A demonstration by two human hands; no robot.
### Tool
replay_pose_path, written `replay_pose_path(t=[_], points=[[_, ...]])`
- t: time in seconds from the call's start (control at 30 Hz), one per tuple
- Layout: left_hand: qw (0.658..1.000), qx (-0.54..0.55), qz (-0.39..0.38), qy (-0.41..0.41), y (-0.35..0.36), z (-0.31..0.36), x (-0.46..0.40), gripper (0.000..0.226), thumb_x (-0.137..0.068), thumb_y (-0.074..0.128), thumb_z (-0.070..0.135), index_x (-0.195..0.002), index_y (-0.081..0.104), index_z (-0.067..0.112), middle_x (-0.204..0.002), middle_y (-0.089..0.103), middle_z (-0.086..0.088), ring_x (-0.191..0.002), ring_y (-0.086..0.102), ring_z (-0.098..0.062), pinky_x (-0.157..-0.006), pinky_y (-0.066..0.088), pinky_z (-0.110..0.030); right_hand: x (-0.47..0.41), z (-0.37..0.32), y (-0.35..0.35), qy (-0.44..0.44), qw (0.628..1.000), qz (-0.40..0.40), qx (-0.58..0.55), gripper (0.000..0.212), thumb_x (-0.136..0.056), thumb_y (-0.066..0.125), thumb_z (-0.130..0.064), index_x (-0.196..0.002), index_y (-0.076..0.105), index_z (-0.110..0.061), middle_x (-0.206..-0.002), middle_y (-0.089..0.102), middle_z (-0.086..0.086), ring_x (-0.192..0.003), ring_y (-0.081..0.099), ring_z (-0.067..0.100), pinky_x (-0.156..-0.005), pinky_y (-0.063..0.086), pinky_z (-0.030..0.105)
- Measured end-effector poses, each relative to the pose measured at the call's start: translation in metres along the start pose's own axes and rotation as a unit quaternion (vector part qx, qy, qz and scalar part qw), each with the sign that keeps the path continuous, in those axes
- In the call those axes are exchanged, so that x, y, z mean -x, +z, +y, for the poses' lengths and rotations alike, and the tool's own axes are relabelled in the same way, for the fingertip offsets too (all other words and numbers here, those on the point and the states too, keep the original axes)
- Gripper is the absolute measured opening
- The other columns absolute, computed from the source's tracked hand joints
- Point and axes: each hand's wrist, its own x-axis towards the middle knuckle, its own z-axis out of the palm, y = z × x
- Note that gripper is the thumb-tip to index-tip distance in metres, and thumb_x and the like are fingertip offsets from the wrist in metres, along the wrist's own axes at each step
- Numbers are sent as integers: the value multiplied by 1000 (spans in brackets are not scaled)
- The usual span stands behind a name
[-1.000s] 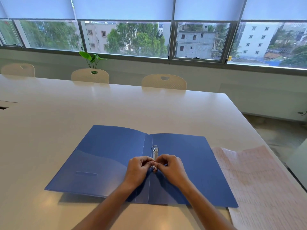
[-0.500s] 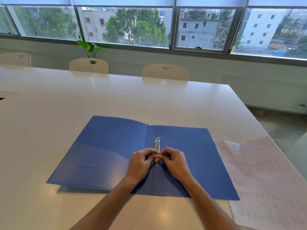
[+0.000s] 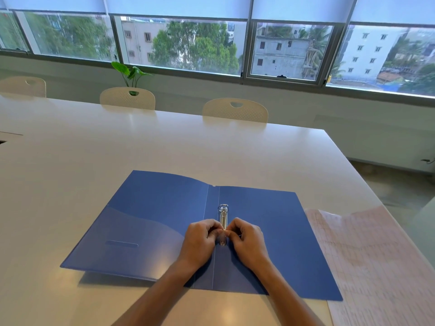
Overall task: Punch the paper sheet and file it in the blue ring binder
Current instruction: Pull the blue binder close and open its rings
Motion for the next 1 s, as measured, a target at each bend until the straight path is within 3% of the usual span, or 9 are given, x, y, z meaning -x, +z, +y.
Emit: replay_pose_path(t=[0.43, 0.77, 1.0], points=[[998, -62, -3, 23, -6, -1, -4, 11, -85, 64, 3, -81, 72, 9, -79, 66, 3, -72, 61, -8, -66, 52, -20, 2, 0, -1, 6, 1000, -6, -2, 16, -86, 64, -8, -74, 63, -18, -69, 66, -10, -68, 64, 9, -65, 56, 26], [991, -114, -3, 67, -8, -2, -2, 11, -87, 62, 5, -85, 73, 8, -82, 67, -1, -72, 60, -12, -68, 54, -30, 4, -3, 2, -39, 997, 10, 60, 16, -87, 59, -6, -73, 55, -13, -70, 60, -4, -61, 55, 16, -56, 48, 23], [981, -166, -1, 96, -7, -2, 0, 10, -87, 63, 8, -90, 72, 6, -87, 69, -5, -72, 62, -13, -69, 53, -20, 7, -8, 5, -69, 987, 16, 142, 21, -88, 60, -7, -77, 48, -19, -74, 56, -4, -58, 53, 14, -56, 51, 25]])
